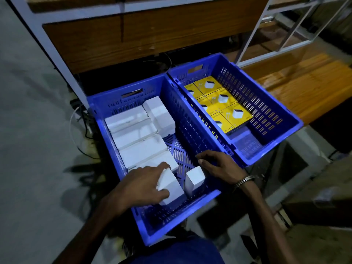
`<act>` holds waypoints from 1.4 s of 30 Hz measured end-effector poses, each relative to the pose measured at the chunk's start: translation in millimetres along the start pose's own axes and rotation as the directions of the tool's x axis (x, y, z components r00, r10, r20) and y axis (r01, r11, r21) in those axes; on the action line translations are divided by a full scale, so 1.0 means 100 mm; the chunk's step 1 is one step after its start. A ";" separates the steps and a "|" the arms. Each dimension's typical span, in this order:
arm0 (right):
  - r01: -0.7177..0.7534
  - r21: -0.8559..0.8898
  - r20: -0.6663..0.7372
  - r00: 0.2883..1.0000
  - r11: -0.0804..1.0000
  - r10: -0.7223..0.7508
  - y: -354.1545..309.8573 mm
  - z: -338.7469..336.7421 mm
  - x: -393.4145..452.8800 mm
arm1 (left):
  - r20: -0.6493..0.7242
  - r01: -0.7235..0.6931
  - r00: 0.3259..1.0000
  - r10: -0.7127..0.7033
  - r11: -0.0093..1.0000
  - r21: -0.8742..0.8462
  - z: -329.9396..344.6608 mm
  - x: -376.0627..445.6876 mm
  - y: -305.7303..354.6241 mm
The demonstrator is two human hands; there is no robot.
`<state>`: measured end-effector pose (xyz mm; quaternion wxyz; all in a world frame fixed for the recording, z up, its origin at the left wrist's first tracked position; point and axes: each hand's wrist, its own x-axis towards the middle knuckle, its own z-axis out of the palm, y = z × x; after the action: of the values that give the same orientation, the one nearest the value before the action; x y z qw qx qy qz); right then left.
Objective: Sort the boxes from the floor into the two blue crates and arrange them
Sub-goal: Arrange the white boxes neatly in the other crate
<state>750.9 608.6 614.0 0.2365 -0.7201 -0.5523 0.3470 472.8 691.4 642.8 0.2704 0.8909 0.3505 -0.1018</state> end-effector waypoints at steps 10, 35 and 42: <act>-0.058 -0.082 0.122 0.990 0.995 0.068 -0.04 0.02 0.09 | -0.200 0.073 0.851 -0.486 0.486 -0.871 -0.22 0.11 -0.37; -0.376 0.532 0.244 0.926 0.759 0.289 -0.21 0.23 0.34 | 0.186 0.020 0.925 -0.331 -0.447 -0.894 0.38 0.62 0.39; -0.303 0.529 0.076 0.947 0.793 0.311 -0.15 0.22 0.31 | 0.210 0.255 0.908 -0.363 0.079 -0.964 0.38 0.75 0.42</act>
<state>728.7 641.6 603.3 0.3721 -0.7081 -0.3080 0.5150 556.3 687.8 600.6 0.7369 0.4095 0.5215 0.1316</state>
